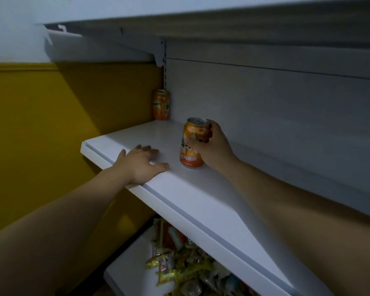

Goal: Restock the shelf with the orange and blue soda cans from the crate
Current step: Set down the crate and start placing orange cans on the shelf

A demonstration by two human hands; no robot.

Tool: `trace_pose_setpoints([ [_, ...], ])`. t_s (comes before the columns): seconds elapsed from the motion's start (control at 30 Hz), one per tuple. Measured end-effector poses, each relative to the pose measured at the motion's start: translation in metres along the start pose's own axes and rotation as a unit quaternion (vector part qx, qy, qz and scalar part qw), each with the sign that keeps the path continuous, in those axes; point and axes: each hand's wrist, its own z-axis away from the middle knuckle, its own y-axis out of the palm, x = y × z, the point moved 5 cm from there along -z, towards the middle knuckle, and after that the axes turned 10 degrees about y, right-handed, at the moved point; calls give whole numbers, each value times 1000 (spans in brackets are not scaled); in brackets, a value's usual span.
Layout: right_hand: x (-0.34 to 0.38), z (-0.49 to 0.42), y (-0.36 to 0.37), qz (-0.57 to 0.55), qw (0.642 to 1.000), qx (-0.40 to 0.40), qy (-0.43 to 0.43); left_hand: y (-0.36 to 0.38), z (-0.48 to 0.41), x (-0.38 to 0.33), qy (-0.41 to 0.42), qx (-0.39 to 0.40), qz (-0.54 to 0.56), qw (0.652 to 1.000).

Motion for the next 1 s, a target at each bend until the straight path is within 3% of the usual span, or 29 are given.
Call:
trace_pose_setpoints([
  [0.33,-4,-48,22,67,997,42,0,0,-15,19,9,37,0,999],
  [0.7,-1,-145,62,43,997,-19,-54,3,-16,22,16,15,25,999],
  [1.0,-9,-197,83,104,988,-96,-56,3,-16,22,19,14,26,999],
])
